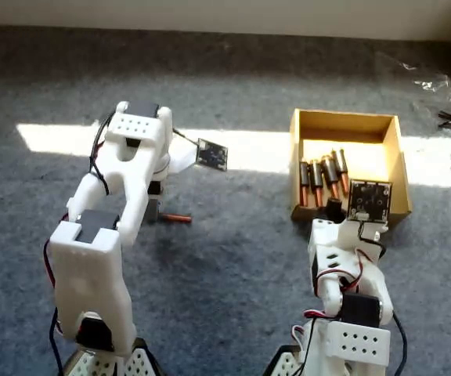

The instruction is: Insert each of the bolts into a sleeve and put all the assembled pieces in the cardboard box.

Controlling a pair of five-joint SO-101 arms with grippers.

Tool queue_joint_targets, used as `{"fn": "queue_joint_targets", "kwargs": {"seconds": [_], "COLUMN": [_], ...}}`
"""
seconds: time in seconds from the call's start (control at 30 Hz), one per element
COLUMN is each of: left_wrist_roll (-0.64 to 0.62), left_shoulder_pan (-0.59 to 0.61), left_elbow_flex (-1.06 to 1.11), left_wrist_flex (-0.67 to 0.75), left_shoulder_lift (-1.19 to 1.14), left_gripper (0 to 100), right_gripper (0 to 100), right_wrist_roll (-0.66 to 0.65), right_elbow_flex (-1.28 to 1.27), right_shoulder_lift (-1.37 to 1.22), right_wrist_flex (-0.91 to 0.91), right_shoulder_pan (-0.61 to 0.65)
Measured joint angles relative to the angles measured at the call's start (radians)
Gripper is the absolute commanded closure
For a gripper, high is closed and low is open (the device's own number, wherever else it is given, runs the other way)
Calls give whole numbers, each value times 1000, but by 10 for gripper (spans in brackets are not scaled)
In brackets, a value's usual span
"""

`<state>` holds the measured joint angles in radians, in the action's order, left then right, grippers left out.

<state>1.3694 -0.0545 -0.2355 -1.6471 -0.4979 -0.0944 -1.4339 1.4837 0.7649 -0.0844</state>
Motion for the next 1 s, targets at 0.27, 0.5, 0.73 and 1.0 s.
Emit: {"fn": "queue_joint_targets", "kwargs": {"seconds": [0.27, 0.5, 0.73, 1.0], "left_wrist_roll": [-310, -1014, -1390, -1932], "left_shoulder_pan": [-78, -169, -183, -127], "left_elbow_flex": [-213, -226, -226, -226], "left_wrist_flex": [-74, -74, -74, -95], "left_shoulder_lift": [0, 0, 0, -8], "left_gripper": [879, 991, 990, 993], "right_gripper": [993, 993, 993, 993], "right_wrist_roll": [0, 0, 0, 0], "right_elbow_flex": [0, 0, 0, 0], "right_shoulder_lift": [0, 0, 0, 0], "right_wrist_flex": [0, 0, 0, 0], "right_shoulder_pan": [0, 0, 0, 0]}}
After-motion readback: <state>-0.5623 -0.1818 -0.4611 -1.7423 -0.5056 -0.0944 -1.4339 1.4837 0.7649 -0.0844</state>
